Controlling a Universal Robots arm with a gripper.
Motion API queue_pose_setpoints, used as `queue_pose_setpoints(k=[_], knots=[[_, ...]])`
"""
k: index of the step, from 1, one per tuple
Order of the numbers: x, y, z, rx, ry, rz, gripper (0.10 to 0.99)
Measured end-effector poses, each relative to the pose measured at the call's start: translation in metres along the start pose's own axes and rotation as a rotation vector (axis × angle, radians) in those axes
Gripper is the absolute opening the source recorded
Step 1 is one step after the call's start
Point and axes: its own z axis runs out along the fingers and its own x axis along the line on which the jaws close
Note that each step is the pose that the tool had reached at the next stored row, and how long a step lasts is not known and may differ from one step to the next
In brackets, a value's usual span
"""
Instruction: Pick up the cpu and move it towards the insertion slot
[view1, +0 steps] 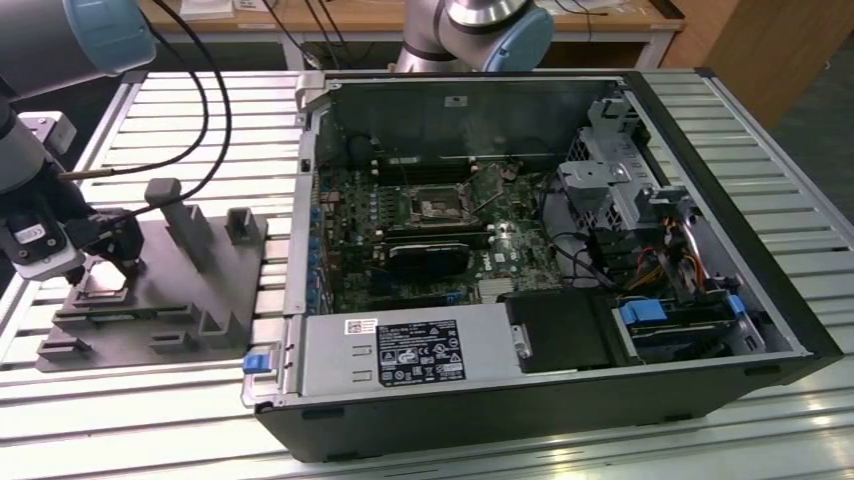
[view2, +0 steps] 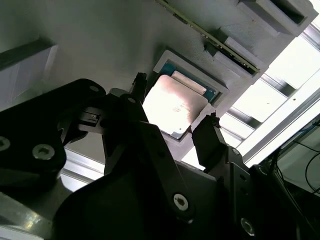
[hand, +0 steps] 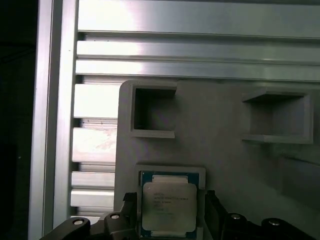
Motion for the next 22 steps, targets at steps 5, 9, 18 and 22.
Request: queue_pose_setpoints(k=[5,9,18,22], knots=[[0.0004,-0.0001,0.0033,0.000,0.0000,0.000,0.647],[0.0006,-0.0002,0.0051,0.000,0.0000,0.000,0.647],[0.0008,-0.0002,0.0063,-0.005,-0.0001,0.000,0.545],[0.0008,0.0000,0.0013,-0.007,-0.0001,0.000,0.545]])
